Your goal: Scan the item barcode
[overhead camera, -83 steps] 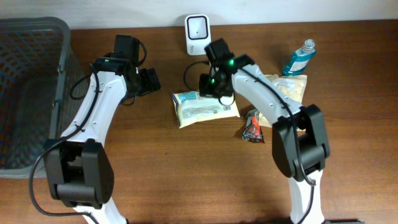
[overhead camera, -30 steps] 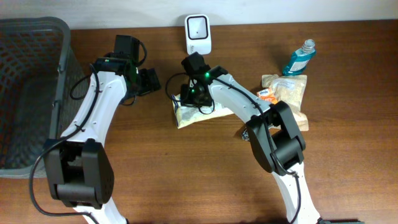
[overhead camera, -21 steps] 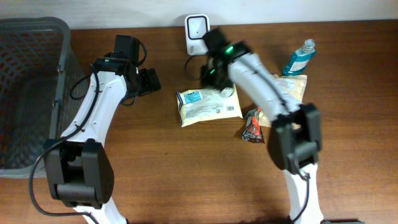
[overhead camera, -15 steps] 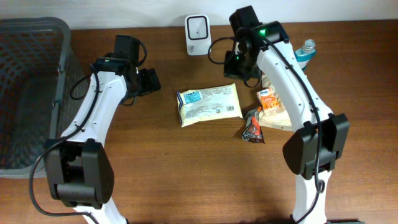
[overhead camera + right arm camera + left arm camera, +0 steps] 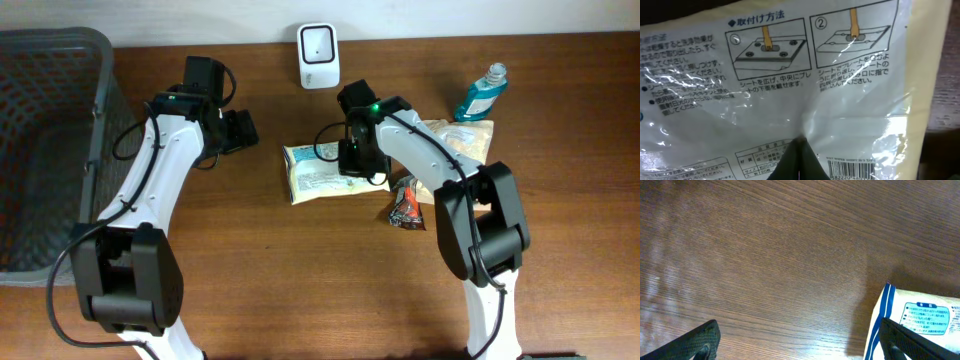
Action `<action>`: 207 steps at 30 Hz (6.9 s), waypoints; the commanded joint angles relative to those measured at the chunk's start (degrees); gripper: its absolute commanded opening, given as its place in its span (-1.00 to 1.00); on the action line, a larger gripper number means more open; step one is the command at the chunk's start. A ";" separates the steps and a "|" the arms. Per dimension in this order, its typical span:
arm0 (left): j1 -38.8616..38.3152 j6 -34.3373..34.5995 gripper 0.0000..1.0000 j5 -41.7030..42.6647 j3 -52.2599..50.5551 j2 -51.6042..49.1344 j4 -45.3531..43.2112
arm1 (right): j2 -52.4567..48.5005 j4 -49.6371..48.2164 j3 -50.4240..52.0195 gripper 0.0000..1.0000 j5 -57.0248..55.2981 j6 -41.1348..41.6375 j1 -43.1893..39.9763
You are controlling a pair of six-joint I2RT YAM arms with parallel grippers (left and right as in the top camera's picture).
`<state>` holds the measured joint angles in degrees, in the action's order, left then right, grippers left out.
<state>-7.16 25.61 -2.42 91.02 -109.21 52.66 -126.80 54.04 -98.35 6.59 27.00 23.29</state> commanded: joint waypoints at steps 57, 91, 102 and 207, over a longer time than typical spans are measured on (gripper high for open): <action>-9.92 -2.34 -0.95 21.22 -0.24 -21.59 -10.34 | 8.39 35.06 -34.05 0.97 -17.38 -11.58 -17.70; -8.85 -9.86 -1.00 -38.93 40.44 -12.70 28.81 | 8.39 35.06 -34.05 0.97 -17.40 -11.58 -17.70; -6.97 -5.49 -1.00 -53.24 27.02 -12.46 25.70 | 8.39 35.06 -34.05 0.97 -17.40 -11.58 -17.70; -0.50 -0.57 0.98 -11.54 22.47 -9.33 14.29 | -14.16 -6.67 -26.01 0.23 14.38 -30.86 4.15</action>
<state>-7.64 24.32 -13.76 114.08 -117.60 66.85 -139.00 48.90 -124.68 20.10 -5.08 25.89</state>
